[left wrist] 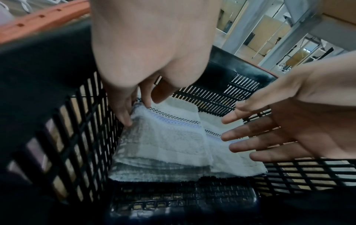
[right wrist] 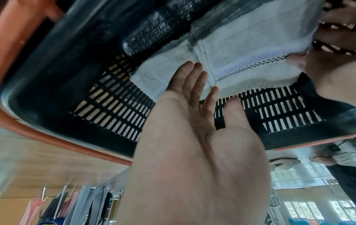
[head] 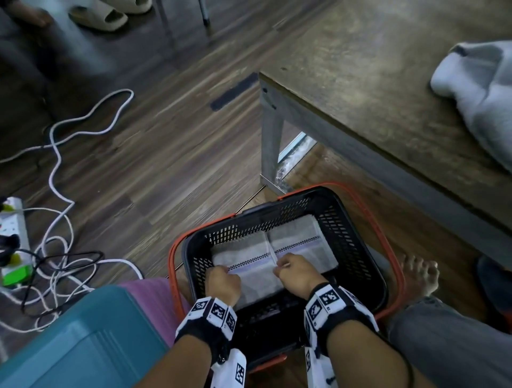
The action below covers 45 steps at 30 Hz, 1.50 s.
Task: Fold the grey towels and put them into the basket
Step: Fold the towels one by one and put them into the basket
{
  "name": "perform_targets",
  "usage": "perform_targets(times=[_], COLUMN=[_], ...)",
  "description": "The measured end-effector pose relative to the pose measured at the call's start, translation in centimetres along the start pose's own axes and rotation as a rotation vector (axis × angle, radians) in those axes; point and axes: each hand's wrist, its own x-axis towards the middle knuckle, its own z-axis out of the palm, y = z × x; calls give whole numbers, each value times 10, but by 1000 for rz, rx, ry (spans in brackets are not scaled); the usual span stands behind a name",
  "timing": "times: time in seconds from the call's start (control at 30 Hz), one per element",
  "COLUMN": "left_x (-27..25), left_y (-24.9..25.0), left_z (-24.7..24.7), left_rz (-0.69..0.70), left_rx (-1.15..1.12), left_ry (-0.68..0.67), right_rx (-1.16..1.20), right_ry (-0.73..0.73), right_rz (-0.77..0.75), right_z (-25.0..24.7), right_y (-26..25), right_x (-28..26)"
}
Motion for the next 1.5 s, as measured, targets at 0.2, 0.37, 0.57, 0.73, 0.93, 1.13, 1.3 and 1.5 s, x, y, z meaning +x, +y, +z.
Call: perform_targets(times=[0.2, 0.37, 0.57, 0.73, 0.93, 1.13, 1.3, 1.5], left_x=[-11, -27, -73, -130, -206, -290, -366, -394], left_y=[15, 45, 110, 175, 277, 366, 418, 424], left_z=[-10, -35, -84, -113, -104, -47, 37, 149], left_rz=[1, 147, 352, 669, 974, 1269, 1404, 1454], left_rx=[72, -134, -342, -456, -286, 45, 517, 983], left_ry=[-117, -160, -220, -200, -266, -391, -442, -281], right_rx=[13, -65, -126, -23, -66, 130, 64, 178], right_ry=[35, 66, 238, 345, 702, 951, 1201, 1237], right_rz=[-97, -150, -285, -382, -400, -290, -113, 58], right_z=[-14, -37, -108, -192, -289, -338, -348, -354], right_y=[-19, -41, -98, -128, -78, 33, 122, 225], right_x=[-18, -55, -127, -212, -308, -348, -345, -336])
